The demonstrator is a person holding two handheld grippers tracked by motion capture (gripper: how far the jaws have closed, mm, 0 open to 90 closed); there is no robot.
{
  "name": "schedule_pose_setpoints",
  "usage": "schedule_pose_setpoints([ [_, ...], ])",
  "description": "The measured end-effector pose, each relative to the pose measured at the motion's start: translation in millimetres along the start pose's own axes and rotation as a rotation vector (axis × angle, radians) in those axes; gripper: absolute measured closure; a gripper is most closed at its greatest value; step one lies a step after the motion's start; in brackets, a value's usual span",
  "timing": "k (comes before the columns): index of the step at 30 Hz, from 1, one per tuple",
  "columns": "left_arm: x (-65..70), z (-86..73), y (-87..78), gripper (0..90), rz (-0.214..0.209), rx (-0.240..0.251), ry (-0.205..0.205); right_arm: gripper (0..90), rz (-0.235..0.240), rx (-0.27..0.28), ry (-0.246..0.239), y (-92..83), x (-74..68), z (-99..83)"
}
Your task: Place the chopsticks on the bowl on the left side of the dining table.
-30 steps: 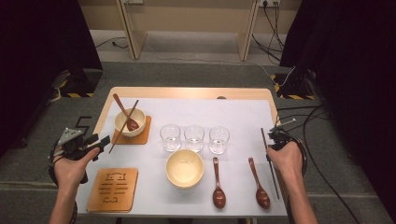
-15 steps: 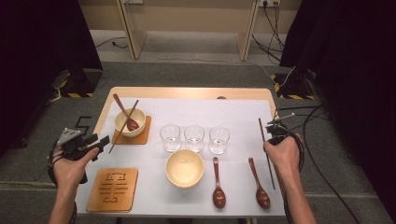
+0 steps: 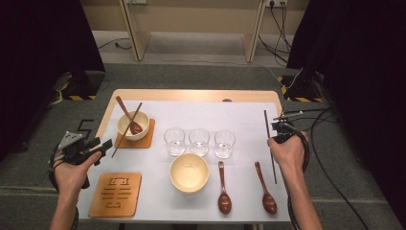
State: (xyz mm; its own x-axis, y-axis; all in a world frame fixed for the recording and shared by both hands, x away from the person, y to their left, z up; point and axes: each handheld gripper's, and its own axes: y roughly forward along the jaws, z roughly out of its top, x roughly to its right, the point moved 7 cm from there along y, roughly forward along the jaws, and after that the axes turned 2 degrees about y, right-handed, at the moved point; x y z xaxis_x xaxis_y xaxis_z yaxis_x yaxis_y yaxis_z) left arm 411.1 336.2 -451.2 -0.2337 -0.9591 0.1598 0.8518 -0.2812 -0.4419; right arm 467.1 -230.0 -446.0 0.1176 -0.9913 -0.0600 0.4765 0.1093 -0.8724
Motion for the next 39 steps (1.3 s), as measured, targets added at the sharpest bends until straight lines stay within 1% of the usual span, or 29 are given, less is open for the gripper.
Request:
schedule_pose_setpoints([
  [10,-0.7,0.3,-0.4,44.7,0.001,0.003,-0.001,85.4,0.013,0.089,0.006,-2.5,-5.7,13.0],
  [11,-0.8,0.4,-0.5,44.7,0.001,0.003,-0.002,85.4,0.015,0.099,-0.001,-2.5,-5.8,14.6],
  [13,-0.9,0.5,-0.7,44.7,0.001,0.004,-0.003,85.5,0.017,0.107,0.002,-2.8,-6.4,16.0],
  [14,-1.3,0.8,-1.1,44.7,0.001,0.006,-0.004,85.5,0.018,0.127,0.004,-3.8,-7.0,19.1],
  [18,-1.8,1.1,-1.5,44.7,0.003,0.007,-0.004,85.4,0.022,0.169,0.001,-6.3,-8.8,25.9],
  [21,-1.4,1.4,-2.0,44.7,0.003,0.008,-0.002,85.5,0.025,0.201,-0.005,-8.2,-10.5,30.8],
  [22,-1.2,1.5,-2.1,44.7,0.004,0.008,-0.001,85.5,0.028,0.21,-0.014,-8.5,-10.9,32.5],
  [27,-1.6,1.2,-1.8,44.7,0.003,0.008,-0.004,85.4,0.051,0.228,-0.02,-8.0,-13.6,38.2],
  [29,-1.9,1.1,-1.8,44.7,0.002,0.008,-0.005,85.4,0.053,0.235,-0.028,-7.6,-14.1,39.8],
  [35,-2.7,1.6,-2.6,44.7,0.003,0.011,-0.007,85.5,0.06,0.276,-0.035,-6.7,-16.1,44.6],
  [39,-3.0,2.2,-3.2,44.8,0.005,0.017,-0.009,85.4,0.063,0.316,-0.035,-7.9,-17.6,48.8],
])
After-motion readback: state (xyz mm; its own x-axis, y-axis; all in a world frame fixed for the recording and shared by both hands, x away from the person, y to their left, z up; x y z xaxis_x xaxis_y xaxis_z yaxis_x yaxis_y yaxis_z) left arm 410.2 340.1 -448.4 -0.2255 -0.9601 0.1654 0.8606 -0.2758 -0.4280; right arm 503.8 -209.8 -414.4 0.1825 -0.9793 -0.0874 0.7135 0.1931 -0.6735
